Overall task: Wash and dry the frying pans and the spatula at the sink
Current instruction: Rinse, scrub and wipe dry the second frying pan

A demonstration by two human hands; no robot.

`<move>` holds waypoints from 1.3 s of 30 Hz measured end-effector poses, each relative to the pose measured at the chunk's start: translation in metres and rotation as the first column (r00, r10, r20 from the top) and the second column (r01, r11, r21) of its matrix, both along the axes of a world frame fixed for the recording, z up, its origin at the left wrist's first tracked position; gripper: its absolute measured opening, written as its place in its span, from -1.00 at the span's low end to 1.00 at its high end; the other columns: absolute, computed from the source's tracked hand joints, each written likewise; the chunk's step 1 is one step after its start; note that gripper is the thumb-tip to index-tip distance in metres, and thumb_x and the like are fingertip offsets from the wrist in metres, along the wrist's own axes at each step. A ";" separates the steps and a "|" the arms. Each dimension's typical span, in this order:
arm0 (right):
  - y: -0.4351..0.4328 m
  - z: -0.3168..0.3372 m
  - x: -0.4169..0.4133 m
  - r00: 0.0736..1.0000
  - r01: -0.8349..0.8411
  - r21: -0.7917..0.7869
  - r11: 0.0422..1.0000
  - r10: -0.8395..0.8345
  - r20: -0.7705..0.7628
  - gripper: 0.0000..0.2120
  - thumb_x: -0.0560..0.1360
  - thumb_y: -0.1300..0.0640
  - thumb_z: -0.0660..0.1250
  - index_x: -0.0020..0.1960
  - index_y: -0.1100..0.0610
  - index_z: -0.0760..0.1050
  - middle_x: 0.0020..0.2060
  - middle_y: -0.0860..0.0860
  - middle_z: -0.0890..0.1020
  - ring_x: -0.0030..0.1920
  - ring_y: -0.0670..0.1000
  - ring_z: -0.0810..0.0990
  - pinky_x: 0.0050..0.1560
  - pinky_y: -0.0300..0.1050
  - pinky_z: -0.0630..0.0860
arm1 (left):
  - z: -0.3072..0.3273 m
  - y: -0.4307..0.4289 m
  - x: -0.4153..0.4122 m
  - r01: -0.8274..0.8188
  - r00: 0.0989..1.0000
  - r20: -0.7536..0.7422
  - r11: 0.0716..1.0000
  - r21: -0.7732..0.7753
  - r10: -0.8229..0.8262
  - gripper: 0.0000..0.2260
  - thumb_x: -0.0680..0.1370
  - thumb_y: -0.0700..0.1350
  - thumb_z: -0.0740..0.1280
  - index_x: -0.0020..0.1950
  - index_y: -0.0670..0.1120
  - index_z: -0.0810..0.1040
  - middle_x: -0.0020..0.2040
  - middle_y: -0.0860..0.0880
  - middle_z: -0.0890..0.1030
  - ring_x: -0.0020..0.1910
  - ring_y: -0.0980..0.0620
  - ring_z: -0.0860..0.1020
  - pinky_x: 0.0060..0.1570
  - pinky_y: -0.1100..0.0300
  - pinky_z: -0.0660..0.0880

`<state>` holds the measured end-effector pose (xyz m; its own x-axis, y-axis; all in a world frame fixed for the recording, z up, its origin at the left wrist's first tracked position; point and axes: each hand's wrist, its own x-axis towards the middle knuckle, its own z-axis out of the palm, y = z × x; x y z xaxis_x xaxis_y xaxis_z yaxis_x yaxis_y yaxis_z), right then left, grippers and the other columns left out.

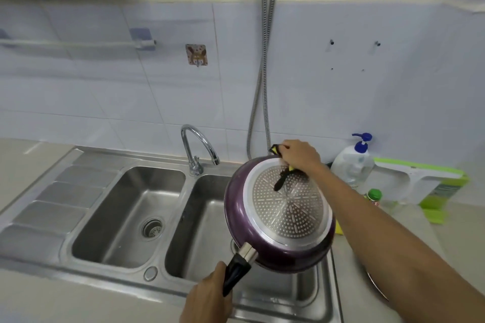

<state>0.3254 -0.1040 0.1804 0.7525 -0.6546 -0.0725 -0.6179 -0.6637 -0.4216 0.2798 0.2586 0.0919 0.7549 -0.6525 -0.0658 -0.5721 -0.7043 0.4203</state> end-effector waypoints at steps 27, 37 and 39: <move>0.178 -0.045 -0.211 0.889 -0.021 -0.201 0.979 0.110 0.444 -0.54 0.50 0.19 0.50 0.38 0.01 0.53 0.40 0.01 0.45 0.36 0.02 0.46 0.33 -0.12 0.49 | -0.019 -0.014 0.018 -0.219 0.823 -0.565 0.952 -0.212 0.064 -0.82 0.49 -0.10 0.50 -0.09 0.04 0.50 -0.48 -0.07 0.60 -0.54 0.04 0.54 -0.45 0.13 0.46; 0.197 -0.212 -0.318 0.955 0.143 -0.278 0.950 -0.207 -0.214 -0.47 0.70 -0.17 -0.14 0.51 -0.07 0.39 0.54 0.14 0.34 0.35 0.36 0.50 0.17 0.32 0.56 | -0.019 -0.011 0.002 -0.435 0.392 -0.918 0.865 -0.250 -0.068 -0.92 0.64 -0.28 0.26 -0.05 -0.25 0.43 -0.50 -0.12 0.30 -0.67 0.09 0.19 -0.63 0.38 0.19; 0.200 -0.216 -0.316 0.922 0.148 -0.256 0.955 -0.227 -0.314 -0.41 0.70 -0.20 -0.20 0.50 -0.06 0.43 0.51 0.16 0.40 0.34 0.39 0.50 0.13 0.35 0.57 | -0.020 -0.008 0.001 -0.459 0.333 -0.940 0.856 -0.237 -0.081 -0.93 0.65 -0.27 0.25 -0.01 -0.25 0.43 -0.48 -0.11 0.29 -0.68 0.09 0.19 -0.63 0.39 0.19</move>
<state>0.0091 0.0964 -0.0361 0.5708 -0.8098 -0.1354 -0.8188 -0.5736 -0.0213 0.2805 0.2510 0.0723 0.4965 -0.6536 -0.5712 0.4792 -0.3423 0.8082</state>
